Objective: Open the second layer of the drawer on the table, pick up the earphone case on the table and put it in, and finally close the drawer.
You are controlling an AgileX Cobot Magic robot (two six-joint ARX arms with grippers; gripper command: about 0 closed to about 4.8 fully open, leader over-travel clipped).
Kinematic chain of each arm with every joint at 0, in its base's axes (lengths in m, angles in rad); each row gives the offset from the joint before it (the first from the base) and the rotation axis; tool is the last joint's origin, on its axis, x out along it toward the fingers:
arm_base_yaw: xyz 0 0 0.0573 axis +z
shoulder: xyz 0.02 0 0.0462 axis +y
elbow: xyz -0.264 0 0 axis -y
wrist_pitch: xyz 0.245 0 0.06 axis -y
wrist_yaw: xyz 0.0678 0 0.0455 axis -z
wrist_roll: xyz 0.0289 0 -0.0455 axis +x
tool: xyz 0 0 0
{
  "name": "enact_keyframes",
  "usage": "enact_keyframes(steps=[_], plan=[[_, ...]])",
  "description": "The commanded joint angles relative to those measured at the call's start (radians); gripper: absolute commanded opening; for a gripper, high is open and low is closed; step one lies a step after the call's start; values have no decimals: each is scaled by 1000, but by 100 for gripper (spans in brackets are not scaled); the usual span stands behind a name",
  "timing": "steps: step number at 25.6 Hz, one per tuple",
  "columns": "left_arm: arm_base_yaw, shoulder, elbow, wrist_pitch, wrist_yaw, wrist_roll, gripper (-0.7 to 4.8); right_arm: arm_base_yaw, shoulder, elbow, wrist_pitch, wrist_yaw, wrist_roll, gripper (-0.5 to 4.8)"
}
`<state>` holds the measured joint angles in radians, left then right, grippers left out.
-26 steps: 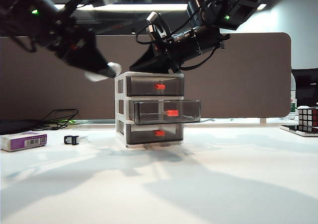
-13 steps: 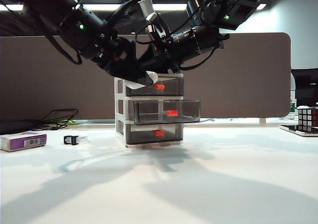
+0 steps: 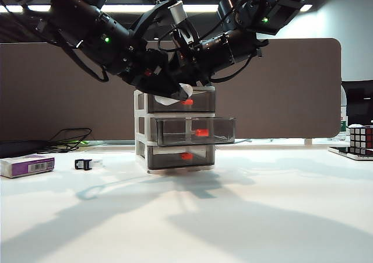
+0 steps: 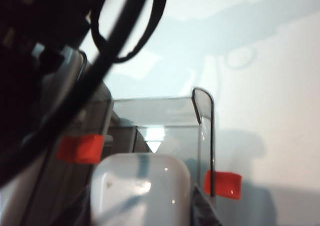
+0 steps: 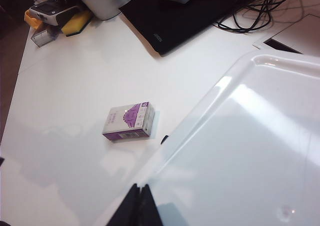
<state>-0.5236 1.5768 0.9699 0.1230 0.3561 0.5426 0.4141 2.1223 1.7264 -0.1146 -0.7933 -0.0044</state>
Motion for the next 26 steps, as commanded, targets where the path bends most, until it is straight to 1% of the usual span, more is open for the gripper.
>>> enact_keyframes(steps=[1,4,5,7,8,9,12,13,14,15,16,17,19,26], plan=[[0,6,7,36,7,-22,17,6,24,-18,-90,10,11,-5],[0,10,7,36,7,-23,20,6,24,-18,-90,10,11,-5],[0,10,7,36,7,-23,33,6,24,-18,-90,10,11,-5],[0,10,7,36,8,-23,103,6,24,-18,-90,10,11,-5],[0,10,7,36,8,-23,152,6,24,-18,-91,10,11,-5],[0,10,7,35,7,-23,180,6,24,-18,-90,10,11,-5],[0,10,7,35,7,-23,190,6,24,-18,-91,9,11,-5],[0,10,7,35,7,-23,202,6,24,-18,-91,9,11,-5],[0,10,7,35,7,-21,235,6,24,-18,-91,9,11,-5],[0,10,7,35,7,-20,281,6,24,-18,-91,9,11,-5],[0,10,7,34,7,-20,309,6,24,-18,-91,9,11,-5],[0,10,7,33,6,-20,324,6,24,-18,-91,9,11,-5],[1,10,7,32,2,-20,344,6,24,-18,-91,10,11,-5],[2,9,7,28,-1,-20,345,6,24,-18,-90,10,11,-5]])
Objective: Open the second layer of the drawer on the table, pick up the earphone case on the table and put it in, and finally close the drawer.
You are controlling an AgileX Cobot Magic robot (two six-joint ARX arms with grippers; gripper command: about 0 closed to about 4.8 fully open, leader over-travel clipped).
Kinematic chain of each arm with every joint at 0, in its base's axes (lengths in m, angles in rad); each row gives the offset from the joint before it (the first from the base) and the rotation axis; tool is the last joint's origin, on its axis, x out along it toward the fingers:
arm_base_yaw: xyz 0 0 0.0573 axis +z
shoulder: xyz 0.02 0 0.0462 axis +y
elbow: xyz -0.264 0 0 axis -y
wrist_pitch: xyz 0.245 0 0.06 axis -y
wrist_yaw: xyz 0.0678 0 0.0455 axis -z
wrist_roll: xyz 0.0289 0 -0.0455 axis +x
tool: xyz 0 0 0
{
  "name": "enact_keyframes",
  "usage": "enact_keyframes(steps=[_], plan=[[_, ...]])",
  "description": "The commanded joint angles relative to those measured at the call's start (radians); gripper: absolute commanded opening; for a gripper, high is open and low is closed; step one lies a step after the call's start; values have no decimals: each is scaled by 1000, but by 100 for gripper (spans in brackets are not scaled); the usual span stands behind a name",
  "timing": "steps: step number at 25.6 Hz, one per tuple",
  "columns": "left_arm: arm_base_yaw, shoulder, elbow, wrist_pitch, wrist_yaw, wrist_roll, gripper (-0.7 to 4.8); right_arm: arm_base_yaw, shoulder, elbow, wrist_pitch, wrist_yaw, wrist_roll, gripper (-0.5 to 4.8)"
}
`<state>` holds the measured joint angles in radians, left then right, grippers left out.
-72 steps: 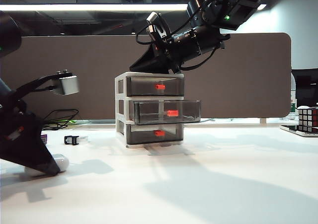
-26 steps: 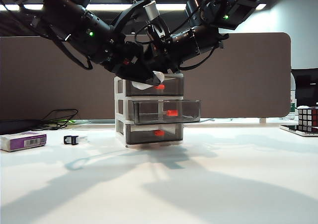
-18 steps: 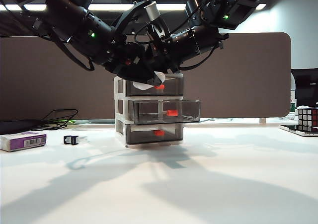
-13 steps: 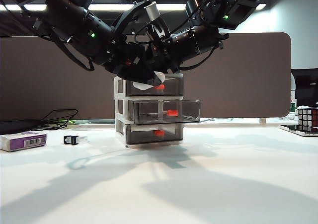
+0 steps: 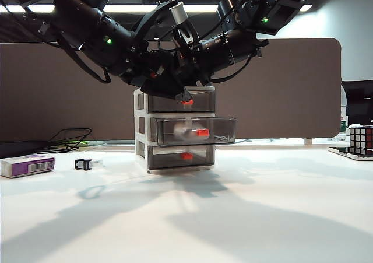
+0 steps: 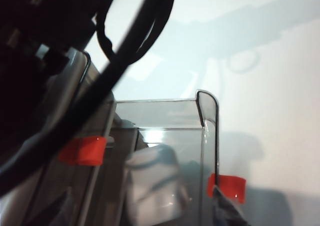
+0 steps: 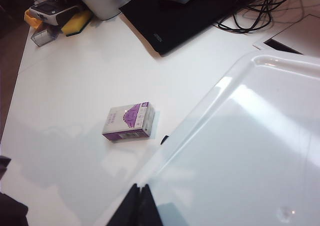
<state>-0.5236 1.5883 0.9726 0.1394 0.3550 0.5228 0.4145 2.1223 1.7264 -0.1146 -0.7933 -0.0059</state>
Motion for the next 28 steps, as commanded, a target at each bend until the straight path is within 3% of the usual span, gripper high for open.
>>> enact_keyframes(steps=[1,4,5,8,10,11,16,18,19,28], plan=[[2,-3,4,2,-1,0,345,6,24,-18,-90,10,13,-5],[1,-32,4,-133,-72,0,333,6,24,-18,-90,9,13,-5],[1,-46,4,-172,-98,0,303,6,24,-18,-90,10,13,-5],[1,-111,4,-305,-112,-11,107,6,24,-18,-90,10,13,-5],[1,-159,4,-357,-96,-35,18,6,24,-18,-90,10,13,-5],[1,-179,4,-373,-82,-48,-2,6,24,-18,-90,10,13,-5],[1,-216,4,-395,2,-74,-6,6,24,-18,-90,9,13,-5],[2,-185,4,-394,163,-77,-6,6,23,-18,-92,7,13,-5],[2,-163,4,-391,183,-66,-6,6,23,-18,-92,6,13,-5],[31,-3,4,-276,256,-45,-6,6,23,-18,-90,7,12,-5]])
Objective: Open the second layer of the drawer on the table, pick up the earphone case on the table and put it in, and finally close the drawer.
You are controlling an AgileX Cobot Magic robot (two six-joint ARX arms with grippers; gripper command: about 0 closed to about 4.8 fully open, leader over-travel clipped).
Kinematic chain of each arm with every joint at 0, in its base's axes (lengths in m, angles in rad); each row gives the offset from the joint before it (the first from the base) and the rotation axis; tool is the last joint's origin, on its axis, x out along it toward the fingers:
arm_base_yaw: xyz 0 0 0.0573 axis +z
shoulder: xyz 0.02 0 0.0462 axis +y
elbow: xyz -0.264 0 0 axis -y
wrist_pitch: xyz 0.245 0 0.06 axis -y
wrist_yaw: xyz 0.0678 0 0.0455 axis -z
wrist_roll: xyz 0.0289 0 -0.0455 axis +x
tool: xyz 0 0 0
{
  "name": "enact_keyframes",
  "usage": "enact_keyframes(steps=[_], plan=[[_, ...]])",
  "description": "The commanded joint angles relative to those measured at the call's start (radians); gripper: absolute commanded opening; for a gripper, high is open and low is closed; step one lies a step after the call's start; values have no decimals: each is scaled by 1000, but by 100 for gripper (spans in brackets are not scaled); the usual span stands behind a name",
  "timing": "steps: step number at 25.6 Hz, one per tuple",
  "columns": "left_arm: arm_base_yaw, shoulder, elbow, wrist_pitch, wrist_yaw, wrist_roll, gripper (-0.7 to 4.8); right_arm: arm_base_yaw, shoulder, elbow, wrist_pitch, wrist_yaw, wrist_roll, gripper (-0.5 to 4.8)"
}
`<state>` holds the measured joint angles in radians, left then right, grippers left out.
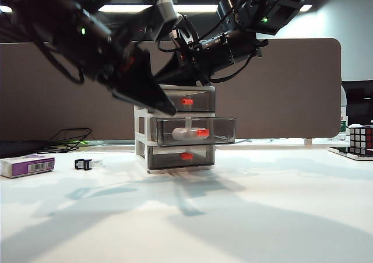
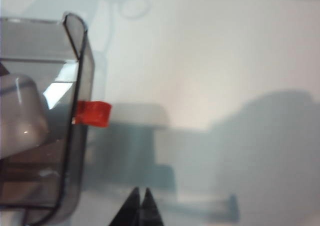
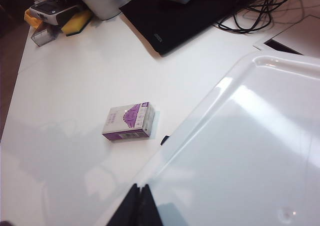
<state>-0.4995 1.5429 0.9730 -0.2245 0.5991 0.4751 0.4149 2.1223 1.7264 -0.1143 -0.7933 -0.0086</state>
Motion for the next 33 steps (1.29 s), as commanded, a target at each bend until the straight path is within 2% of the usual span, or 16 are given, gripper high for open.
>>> enact_keyframes(steps=[1,3,12,14,19,28,33], plan=[[14,58,4,115,27,2,-6,6,23,-18,-90,7,15,-5],[16,76,4,151,56,-5,-6,6,23,-18,-91,6,15,-5],[24,129,4,229,32,-21,-6,6,23,-17,-90,7,15,-5],[26,139,4,232,-19,-20,-6,6,23,-17,-91,6,15,-5],[28,152,4,270,-65,-19,-6,6,23,-17,-90,6,15,-5],[28,185,4,428,-222,-24,-6,6,23,-17,-90,9,15,-5],[28,219,4,464,-306,-24,-6,6,23,-17,-88,9,15,-5]])
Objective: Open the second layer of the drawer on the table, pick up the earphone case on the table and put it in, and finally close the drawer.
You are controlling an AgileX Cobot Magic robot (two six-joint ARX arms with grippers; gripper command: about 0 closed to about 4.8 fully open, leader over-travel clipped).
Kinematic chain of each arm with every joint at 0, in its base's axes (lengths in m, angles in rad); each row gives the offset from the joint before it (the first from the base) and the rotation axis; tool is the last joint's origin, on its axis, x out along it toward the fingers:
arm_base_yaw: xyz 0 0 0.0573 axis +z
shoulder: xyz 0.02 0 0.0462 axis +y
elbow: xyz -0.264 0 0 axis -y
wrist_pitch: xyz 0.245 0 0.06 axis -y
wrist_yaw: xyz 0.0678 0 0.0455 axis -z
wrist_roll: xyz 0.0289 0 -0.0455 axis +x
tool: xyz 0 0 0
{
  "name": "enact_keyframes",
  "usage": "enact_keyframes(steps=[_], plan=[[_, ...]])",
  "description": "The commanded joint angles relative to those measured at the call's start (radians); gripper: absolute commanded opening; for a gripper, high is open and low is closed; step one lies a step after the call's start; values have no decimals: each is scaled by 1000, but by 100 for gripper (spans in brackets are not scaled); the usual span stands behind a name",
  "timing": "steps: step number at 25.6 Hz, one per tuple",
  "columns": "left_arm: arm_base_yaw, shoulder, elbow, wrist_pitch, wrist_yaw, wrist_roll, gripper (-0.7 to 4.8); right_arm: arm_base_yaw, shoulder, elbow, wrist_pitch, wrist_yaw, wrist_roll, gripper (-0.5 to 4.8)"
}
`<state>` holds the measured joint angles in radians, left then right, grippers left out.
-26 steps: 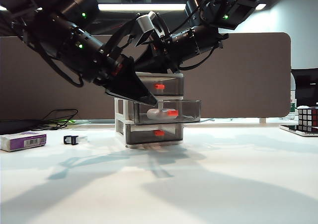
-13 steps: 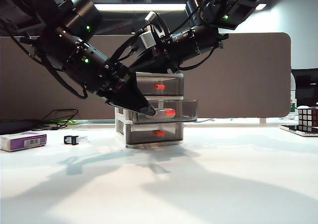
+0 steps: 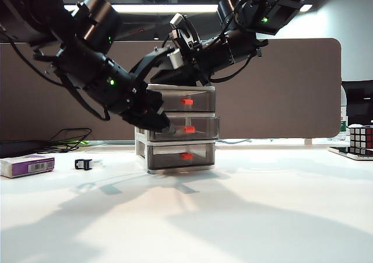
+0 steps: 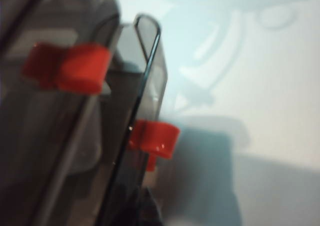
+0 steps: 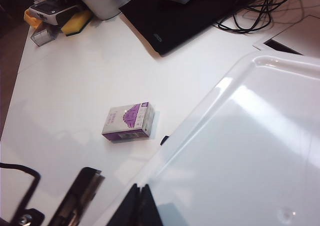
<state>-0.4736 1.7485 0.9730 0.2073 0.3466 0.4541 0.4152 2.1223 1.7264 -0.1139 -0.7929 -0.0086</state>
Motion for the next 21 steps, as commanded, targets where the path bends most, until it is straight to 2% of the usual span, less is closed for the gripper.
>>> enact_keyframes(steps=[1,6,9,14,17,21], plan=[[2,20,4,38,-68,-3,-6,6,23,-17,-89,9,15,-5],[1,27,3,67,-145,-22,-6,5,23,-17,-88,10,14,-5],[1,27,3,143,-187,-45,-6,5,23,-17,-87,10,14,-5],[-4,27,4,159,-185,-51,-6,5,23,-17,-88,14,10,-5],[-5,2,3,35,-66,-69,-6,5,23,-17,-85,17,5,-5],[-5,-71,0,-84,-91,-40,-6,5,5,-16,-79,17,-24,-5]])
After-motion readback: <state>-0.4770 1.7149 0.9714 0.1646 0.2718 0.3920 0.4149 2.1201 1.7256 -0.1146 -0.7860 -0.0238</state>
